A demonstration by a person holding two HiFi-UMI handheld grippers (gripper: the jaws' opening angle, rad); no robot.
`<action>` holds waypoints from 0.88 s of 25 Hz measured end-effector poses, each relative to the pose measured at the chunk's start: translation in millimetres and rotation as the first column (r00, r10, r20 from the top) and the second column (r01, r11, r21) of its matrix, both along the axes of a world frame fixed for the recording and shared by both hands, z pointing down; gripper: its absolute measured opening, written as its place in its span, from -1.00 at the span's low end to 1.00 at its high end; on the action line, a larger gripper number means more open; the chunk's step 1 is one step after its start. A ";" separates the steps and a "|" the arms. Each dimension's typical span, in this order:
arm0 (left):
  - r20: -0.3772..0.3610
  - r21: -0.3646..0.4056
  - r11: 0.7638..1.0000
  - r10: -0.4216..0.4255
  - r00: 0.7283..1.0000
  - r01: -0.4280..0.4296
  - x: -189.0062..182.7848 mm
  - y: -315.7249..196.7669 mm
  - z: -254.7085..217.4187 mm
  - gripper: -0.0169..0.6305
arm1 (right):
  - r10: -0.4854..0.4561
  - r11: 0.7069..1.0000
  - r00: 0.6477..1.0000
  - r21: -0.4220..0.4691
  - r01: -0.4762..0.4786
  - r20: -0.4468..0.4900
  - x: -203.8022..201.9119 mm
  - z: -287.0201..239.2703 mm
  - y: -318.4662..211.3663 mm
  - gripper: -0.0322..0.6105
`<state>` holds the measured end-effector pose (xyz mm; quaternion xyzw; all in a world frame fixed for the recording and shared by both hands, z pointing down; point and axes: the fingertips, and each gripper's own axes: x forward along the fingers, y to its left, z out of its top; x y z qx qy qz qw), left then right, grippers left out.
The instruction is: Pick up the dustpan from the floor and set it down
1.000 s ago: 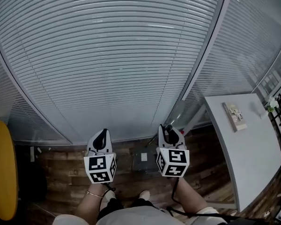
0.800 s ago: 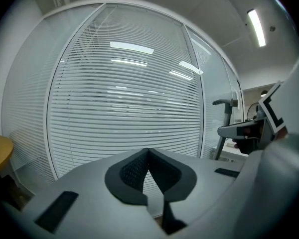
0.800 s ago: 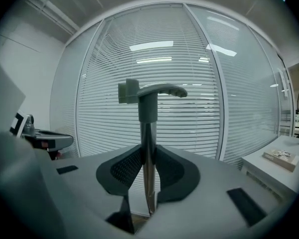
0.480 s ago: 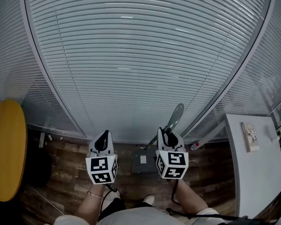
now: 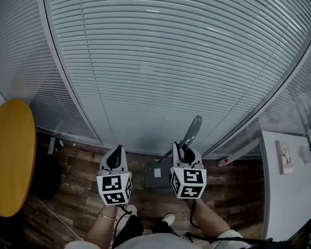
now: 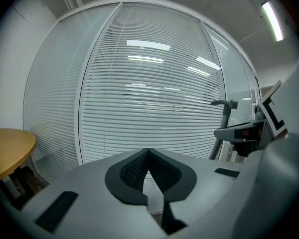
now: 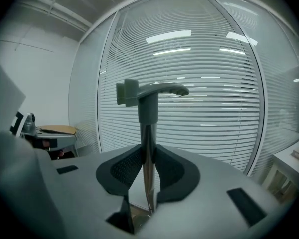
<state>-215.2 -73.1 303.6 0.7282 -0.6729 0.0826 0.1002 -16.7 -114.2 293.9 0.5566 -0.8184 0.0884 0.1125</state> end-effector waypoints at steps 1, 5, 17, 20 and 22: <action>-0.003 -0.007 1.000 0.001 1.000 -0.001 -2.3 -0.1 4.9 -0.89 | -0.003 1.000 1.000 -0.007 0.003 -0.006 -4.7 5.2 0.1 -0.59; -0.012 -0.050 0.999 0.012 1.000 -0.012 -10.2 0.7 30.7 -0.89 | -0.007 0.999 0.999 -0.047 0.005 -0.031 -22.9 30.5 2.2 -0.59; -0.008 -0.150 0.985 0.082 0.997 -0.082 -23.1 -5.6 138.3 -0.89 | 0.024 0.986 0.997 -0.163 -0.035 -0.067 -53.6 143.7 2.3 -0.59; -0.009 -0.162 0.982 0.099 0.995 -0.099 -23.1 -11.6 160.0 -0.89 | 0.030 0.982 0.997 -0.183 -0.043 -0.071 -59.1 168.5 0.0 -0.59; -0.014 -0.168 0.980 0.106 0.994 -0.107 -22.1 -14.4 171.6 -0.89 | 0.033 0.981 0.997 -0.190 -0.047 -0.074 -61.8 181.0 -1.7 -0.59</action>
